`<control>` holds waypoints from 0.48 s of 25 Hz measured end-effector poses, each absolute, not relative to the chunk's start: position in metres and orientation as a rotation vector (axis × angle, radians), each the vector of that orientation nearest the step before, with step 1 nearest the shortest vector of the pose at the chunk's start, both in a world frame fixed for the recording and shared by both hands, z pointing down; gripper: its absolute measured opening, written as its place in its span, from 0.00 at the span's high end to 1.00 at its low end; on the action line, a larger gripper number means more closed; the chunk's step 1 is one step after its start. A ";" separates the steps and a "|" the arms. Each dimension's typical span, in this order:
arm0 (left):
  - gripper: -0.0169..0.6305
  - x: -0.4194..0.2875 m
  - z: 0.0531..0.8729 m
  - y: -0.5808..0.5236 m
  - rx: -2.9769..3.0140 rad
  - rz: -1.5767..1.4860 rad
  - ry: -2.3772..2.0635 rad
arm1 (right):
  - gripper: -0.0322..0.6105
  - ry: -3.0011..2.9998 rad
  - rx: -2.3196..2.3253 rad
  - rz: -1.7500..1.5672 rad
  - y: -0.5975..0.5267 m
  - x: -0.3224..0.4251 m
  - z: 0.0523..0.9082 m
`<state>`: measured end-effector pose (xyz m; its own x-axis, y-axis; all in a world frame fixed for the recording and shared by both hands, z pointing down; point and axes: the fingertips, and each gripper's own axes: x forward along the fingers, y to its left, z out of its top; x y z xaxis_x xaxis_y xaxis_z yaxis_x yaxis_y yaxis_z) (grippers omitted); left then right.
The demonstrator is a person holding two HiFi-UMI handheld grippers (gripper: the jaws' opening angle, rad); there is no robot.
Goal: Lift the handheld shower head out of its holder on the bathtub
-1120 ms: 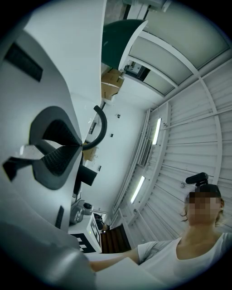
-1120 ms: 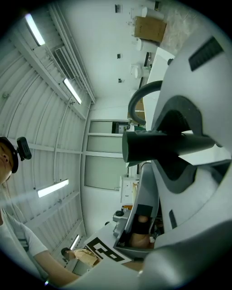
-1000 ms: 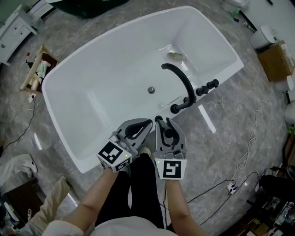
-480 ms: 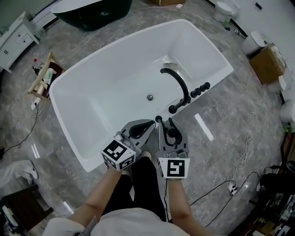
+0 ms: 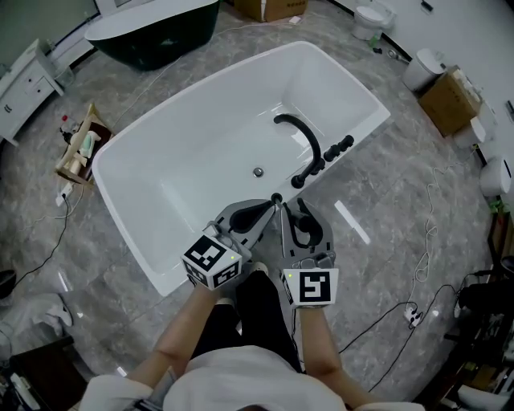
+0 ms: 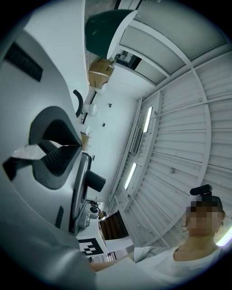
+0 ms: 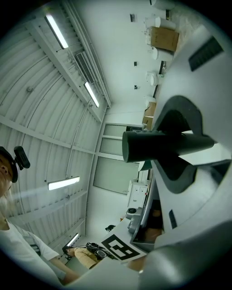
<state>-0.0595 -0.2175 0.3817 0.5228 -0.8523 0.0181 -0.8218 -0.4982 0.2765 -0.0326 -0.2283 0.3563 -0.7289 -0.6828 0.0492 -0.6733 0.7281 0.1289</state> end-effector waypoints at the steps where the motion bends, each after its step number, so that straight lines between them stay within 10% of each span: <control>1: 0.96 -0.056 0.378 -0.213 2.523 -0.176 -1.400 | 0.77 -2.835 1.122 -0.163 -0.223 -0.030 0.351; 12: 0.96 -0.039 0.347 -0.157 2.603 -0.196 -1.344 | 0.77 -2.872 1.195 -0.230 -0.165 -0.014 0.308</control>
<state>-0.0394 -0.1570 0.3465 0.5765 -0.8168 -0.0238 -0.7896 -0.5643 0.2410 -0.0136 -0.1650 0.3084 -0.7063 -0.7070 -0.0360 -0.7037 0.6957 0.1444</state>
